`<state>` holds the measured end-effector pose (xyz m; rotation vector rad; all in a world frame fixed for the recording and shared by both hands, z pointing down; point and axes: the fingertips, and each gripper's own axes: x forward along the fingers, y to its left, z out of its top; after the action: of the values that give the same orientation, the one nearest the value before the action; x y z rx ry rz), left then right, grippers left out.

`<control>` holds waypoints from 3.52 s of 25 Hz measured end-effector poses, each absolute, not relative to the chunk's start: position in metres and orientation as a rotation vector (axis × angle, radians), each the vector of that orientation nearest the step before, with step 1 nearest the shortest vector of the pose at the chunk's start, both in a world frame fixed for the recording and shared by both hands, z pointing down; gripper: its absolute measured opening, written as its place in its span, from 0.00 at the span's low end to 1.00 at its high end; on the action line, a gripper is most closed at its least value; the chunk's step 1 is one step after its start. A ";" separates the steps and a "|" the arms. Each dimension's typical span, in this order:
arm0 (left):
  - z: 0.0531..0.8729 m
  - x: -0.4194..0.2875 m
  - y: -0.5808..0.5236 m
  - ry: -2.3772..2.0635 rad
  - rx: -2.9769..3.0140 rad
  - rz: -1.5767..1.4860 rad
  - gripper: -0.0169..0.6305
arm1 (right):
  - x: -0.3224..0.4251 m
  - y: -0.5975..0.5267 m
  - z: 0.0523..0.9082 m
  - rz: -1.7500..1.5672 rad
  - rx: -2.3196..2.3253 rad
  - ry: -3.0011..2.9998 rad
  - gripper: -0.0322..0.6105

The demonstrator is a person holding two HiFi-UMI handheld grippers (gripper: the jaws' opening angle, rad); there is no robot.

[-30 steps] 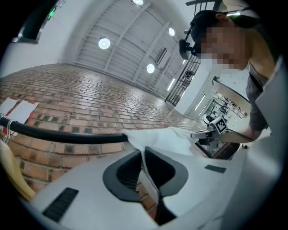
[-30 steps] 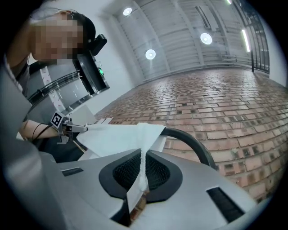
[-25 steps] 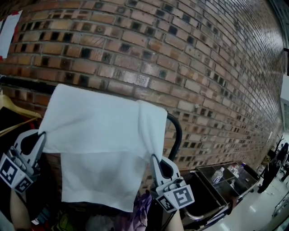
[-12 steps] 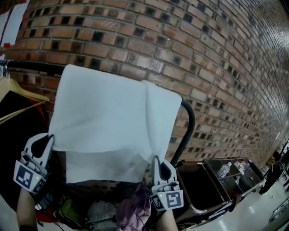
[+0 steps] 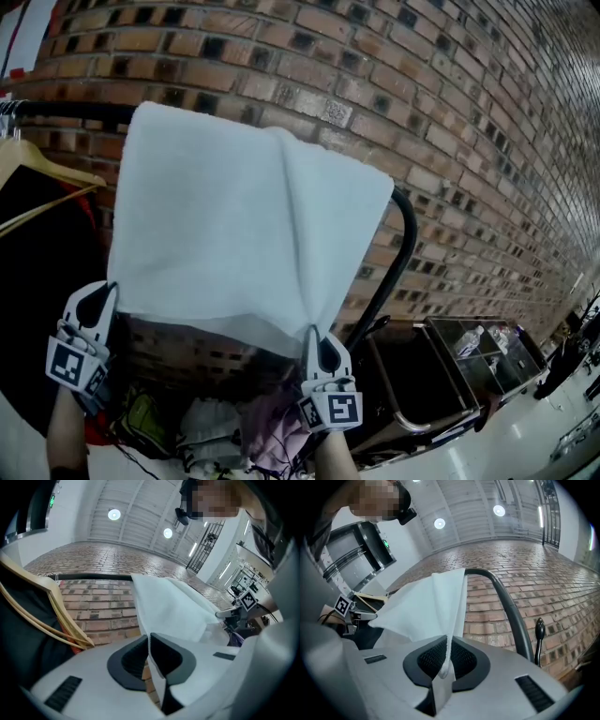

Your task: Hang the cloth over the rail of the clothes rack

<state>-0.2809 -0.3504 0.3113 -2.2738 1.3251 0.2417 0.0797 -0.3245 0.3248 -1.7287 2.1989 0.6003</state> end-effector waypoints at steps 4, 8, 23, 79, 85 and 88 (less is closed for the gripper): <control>0.333 -0.289 -0.357 1.366 -2.303 0.226 0.08 | 0.076 -0.322 0.340 0.591 -1.756 2.219 0.11; 0.359 -0.295 -0.361 1.394 -2.342 0.177 0.08 | 0.077 -0.323 0.358 0.543 -1.786 2.232 0.11; 0.379 -0.293 -0.358 1.375 -2.391 0.223 0.08 | 0.080 -0.324 0.378 0.490 -1.795 2.169 0.11; 0.453 -0.115 -0.171 1.363 -2.625 0.346 0.04 | 0.032 -0.168 0.457 0.481 -1.694 2.394 0.08; 0.446 -0.112 -0.140 1.322 -2.649 0.406 0.04 | 0.034 -0.143 0.455 0.470 -1.686 2.389 0.08; 0.443 -0.116 -0.127 1.339 -2.650 0.455 0.04 | 0.035 -0.132 0.458 0.454 -1.693 2.398 0.08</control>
<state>-0.1162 -0.1273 0.4426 -2.6504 1.3394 0.4549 0.0353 -0.1323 0.4578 -1.6926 2.3977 0.4541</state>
